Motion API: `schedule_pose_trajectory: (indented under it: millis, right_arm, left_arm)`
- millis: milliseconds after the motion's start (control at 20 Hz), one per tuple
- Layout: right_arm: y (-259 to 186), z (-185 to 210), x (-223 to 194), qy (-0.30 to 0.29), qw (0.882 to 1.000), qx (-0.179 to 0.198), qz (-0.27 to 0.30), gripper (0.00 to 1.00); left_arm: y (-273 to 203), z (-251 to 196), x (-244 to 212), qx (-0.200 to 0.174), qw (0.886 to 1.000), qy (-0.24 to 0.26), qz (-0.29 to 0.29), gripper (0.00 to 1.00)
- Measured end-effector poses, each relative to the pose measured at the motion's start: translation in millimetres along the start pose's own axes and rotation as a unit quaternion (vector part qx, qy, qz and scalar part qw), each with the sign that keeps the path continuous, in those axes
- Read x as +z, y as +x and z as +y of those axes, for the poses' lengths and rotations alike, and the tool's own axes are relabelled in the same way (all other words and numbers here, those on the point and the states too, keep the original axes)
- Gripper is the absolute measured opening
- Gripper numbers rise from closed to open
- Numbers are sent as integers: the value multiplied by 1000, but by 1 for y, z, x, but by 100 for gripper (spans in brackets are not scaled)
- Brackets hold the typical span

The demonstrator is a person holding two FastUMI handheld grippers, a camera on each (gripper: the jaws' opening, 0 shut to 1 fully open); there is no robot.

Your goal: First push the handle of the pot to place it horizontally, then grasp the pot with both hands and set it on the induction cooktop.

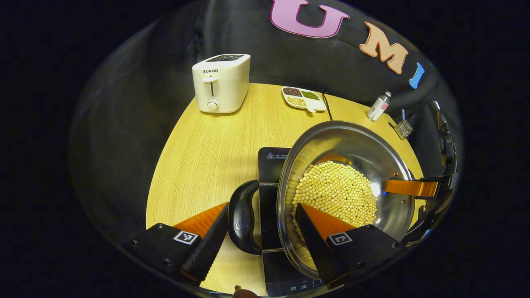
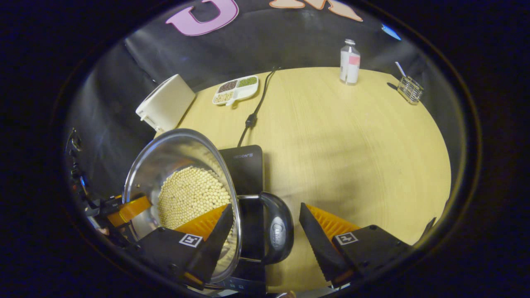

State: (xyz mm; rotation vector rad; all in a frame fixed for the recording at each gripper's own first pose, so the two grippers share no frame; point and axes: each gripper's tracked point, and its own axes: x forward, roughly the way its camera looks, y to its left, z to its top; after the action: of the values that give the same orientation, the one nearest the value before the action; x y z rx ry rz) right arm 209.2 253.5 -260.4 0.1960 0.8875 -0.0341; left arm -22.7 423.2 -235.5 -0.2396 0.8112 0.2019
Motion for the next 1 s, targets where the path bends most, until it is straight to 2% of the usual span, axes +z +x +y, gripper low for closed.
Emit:
schedule_pose_trajectory:
  millis: [300, 500, 800, 950, 1000]
  right_arm:
    - [-8, 1, 7, -3, 1000, 6, -12, 100]
    - [-22, 0, 22, -11, 999, 13, -40, 100]
    - [-73, 6, 58, -21, 991, 60, -114, 100]
    - [-110, -6, 78, -39, 984, 65, -164, 100]
    - [-122, -12, 85, -48, 981, 64, -179, 100]
  left_arm:
    - [-5, -1, 4, 7, 1000, 1, -7, 99]
    - [-21, -2, 21, 23, 999, 19, -38, 98]
    - [-67, -15, 60, 61, 991, 34, -118, 98]
    - [-96, -46, 81, 58, 984, 34, -165, 100]
    - [-107, -61, 88, 50, 981, 34, -183, 97]
